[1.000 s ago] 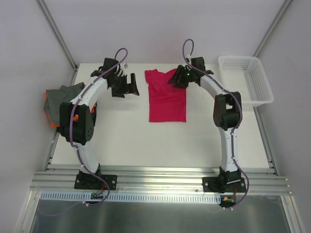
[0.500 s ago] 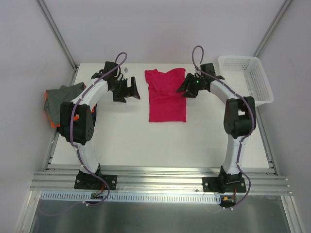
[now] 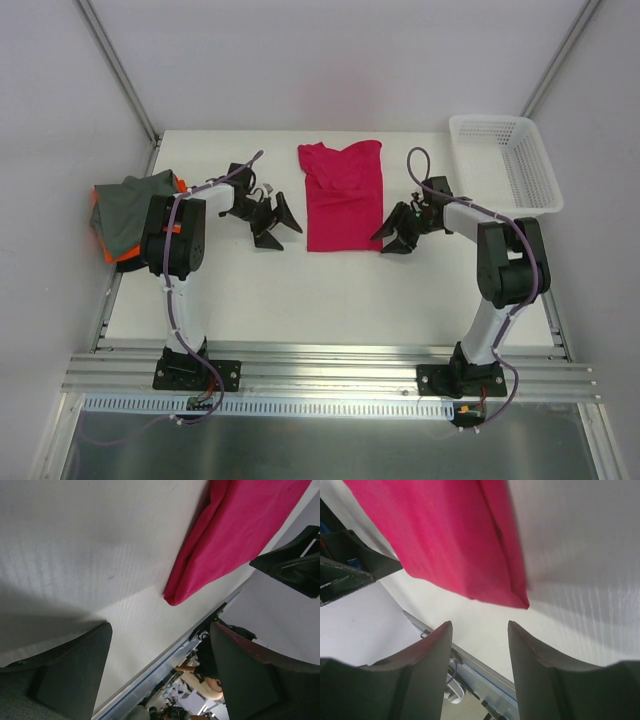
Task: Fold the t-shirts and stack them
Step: Fold the folded rectangular tshirt in 1/3 of the way, then grab one side of the 2/3 rectangular tshirt with both arms
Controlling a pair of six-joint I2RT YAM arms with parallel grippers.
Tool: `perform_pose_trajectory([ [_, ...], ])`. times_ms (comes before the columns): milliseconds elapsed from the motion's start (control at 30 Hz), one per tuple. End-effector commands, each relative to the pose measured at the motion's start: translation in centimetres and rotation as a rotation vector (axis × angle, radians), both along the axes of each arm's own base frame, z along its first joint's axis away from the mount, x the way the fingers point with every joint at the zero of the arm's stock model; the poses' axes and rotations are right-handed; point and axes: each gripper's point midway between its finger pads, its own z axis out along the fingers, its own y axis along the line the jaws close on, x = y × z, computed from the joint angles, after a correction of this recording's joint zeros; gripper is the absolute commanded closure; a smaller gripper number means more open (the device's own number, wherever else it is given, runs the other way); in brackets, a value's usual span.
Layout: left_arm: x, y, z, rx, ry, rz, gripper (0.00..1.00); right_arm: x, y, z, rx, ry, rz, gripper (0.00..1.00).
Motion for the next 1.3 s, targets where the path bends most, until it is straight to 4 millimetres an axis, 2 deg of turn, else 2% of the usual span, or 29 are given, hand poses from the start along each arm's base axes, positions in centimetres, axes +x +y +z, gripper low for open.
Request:
perform_pose_trajectory([
  [0, 1.1, -1.5, -0.9, -0.039, 0.003, -0.001, 0.19, 2.4, 0.2, 0.8, 0.053, -0.030, -0.029, 0.48],
  [100, 2.0, -2.6, -1.0, -0.043, -0.011, -0.015, 0.19, 3.9, -0.5, 0.1, 0.049, -0.030, -0.050, 0.48],
  [200, 1.8, -3.4, -1.3, -0.050, 0.003, -0.023, 0.20, 4.5, -1.2, -0.4, 0.040, -0.022, -0.055, 0.48],
  [367, 1.1, -4.4, -1.1, -0.062, 0.025, -0.034, 0.21, 3.2, -2.0, -0.6, 0.022, 0.015, -0.050, 0.48],
  [500, 1.3, -4.6, -1.0, -0.066, 0.021, -0.033, 0.23, 2.5, -2.3, -1.2, 0.021, 0.025, -0.067, 0.47],
  [633, 1.3, -4.7, -1.3, -0.075, 0.035, -0.034, 0.30, 1.9, -1.8, -1.9, 0.028, 0.052, -0.062, 0.48],
  [800, 1.2, -5.0, -1.6, -0.079, 0.043, -0.036, 0.32, 2.6, -1.4, -2.5, 0.032, 0.056, -0.070, 0.49],
  [1000, 0.7, -5.9, -2.0, -0.087, 0.059, -0.047, 0.37, 3.4, 0.2, -2.9, 0.057, 0.051, -0.055, 0.54],
  [1267, 0.2, -6.3, -1.8, -0.101, 0.069, -0.053, 0.45, 3.1, 1.3, -3.0, 0.064, 0.057, -0.039, 0.56],
])
